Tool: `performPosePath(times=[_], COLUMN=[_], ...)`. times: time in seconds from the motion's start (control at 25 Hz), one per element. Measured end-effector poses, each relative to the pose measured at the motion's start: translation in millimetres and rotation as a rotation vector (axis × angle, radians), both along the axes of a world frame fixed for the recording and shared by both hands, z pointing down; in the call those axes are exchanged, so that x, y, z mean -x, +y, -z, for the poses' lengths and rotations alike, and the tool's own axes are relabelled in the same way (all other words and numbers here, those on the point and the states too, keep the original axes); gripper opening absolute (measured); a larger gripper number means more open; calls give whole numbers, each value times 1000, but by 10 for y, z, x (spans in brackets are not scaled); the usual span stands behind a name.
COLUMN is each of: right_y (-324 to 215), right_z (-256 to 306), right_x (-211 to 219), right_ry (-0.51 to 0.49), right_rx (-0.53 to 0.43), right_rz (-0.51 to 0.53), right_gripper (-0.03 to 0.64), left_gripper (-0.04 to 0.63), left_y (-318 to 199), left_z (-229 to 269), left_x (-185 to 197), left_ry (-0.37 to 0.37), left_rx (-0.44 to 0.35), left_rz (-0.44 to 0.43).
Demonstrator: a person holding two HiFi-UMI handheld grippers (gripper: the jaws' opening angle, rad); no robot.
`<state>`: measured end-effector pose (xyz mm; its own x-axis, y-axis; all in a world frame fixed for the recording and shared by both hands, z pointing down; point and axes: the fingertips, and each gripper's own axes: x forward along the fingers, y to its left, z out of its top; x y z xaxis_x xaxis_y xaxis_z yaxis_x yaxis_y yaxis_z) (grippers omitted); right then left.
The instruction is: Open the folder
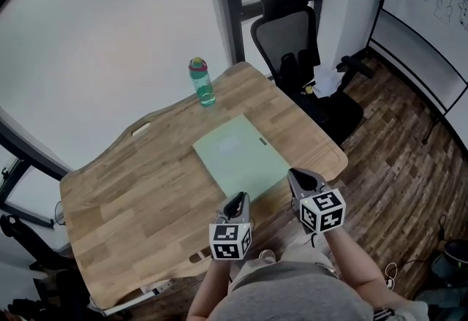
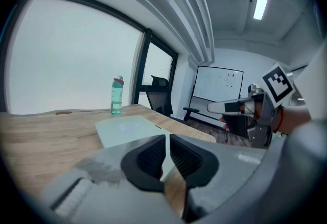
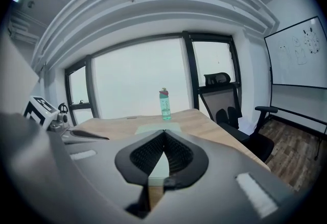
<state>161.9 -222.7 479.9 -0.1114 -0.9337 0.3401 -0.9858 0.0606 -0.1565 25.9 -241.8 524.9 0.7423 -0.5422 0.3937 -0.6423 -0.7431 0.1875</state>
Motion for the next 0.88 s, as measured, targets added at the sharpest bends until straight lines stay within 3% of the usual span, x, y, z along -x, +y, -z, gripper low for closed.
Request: performPosePath(times=[0.28,0.44,0.6,0.72,0.88], right_y=[-193,-377,-531,-647,-725], right_z=[-401,-692,-973,-1133,-1323], right_x=[-290,-390,-474,-527,-609], right_ry=[18,27,35,34,27], right_rx=[101,163,237,274,324], right_rz=[-11,28,95,145,191], right_gripper=[3,3,2,3,3], left_gripper=[70,138,271,304,327], left_y=[-21,26,79,57,-24], left_z=[-240,-443,-778,-961,-1141], left_x=[-164,-294,-378,-381,-359], left_ry=[-26,-59,-199,-287,-379], left_rx=[47,66,53,45,20], left_rz=[-49,-146,-239,-261,-216])
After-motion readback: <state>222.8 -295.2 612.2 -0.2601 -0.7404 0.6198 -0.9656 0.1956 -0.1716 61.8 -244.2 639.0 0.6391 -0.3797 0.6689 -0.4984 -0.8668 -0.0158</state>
